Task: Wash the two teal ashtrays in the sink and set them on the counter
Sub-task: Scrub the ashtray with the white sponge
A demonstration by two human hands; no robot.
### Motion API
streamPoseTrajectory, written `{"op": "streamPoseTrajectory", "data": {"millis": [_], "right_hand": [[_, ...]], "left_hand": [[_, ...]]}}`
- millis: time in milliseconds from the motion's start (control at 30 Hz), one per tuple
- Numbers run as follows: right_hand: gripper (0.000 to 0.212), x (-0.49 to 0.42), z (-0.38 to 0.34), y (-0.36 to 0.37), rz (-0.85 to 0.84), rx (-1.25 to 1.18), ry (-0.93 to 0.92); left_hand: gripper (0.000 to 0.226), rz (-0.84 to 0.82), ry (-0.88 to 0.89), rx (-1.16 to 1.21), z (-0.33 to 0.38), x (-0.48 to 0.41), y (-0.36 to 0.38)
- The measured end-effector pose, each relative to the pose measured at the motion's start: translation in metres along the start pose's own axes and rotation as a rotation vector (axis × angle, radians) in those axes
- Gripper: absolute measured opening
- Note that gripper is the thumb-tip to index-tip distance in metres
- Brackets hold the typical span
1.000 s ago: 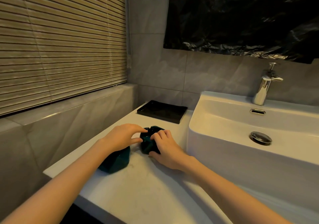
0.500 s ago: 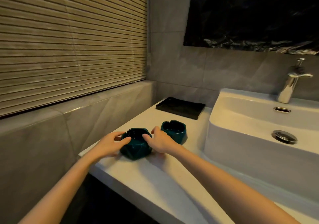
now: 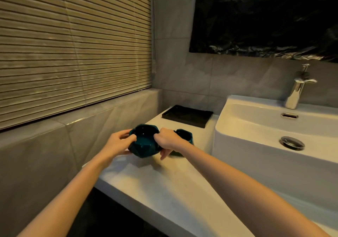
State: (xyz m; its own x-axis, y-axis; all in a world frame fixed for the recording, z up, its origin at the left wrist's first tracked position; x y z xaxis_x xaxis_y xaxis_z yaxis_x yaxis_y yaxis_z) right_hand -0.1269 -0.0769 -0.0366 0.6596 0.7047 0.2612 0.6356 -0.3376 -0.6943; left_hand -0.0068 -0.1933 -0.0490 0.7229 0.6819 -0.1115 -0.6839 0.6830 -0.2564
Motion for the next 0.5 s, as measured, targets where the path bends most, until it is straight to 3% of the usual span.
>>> {"op": "streamPoseTrajectory", "data": {"millis": [133,300,500], "right_hand": [[0.029,0.020,-0.009,-0.054,0.137,-0.020,-0.086],[0.025,0.057,0.004,-0.131,0.309,0.034,-0.136],[0.022,0.089,0.053,-0.209,0.465,0.054,-0.135]], "left_hand": [[0.037,-0.025,0.042,0.138,0.043,-0.007,0.021],[0.039,-0.225,0.038,0.266,0.098,-0.009,0.077],[0.057,-0.421,0.188,0.354,0.152,-0.009,0.157]]}}
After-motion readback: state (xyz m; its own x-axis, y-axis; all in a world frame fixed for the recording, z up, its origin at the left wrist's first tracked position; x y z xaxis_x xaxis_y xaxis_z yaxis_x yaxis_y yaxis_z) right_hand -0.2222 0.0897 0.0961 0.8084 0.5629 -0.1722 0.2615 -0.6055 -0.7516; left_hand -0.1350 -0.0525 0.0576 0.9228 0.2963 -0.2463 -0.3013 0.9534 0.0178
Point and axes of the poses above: each hand's wrist, its own x-axis away from the middle knuckle, its own y-axis out of the palm, z = x × y, the point moved 4 cm from there along -x, towards the middle knuckle, and after that the axes turned 3 degrees about y, right-handed, at the moved point
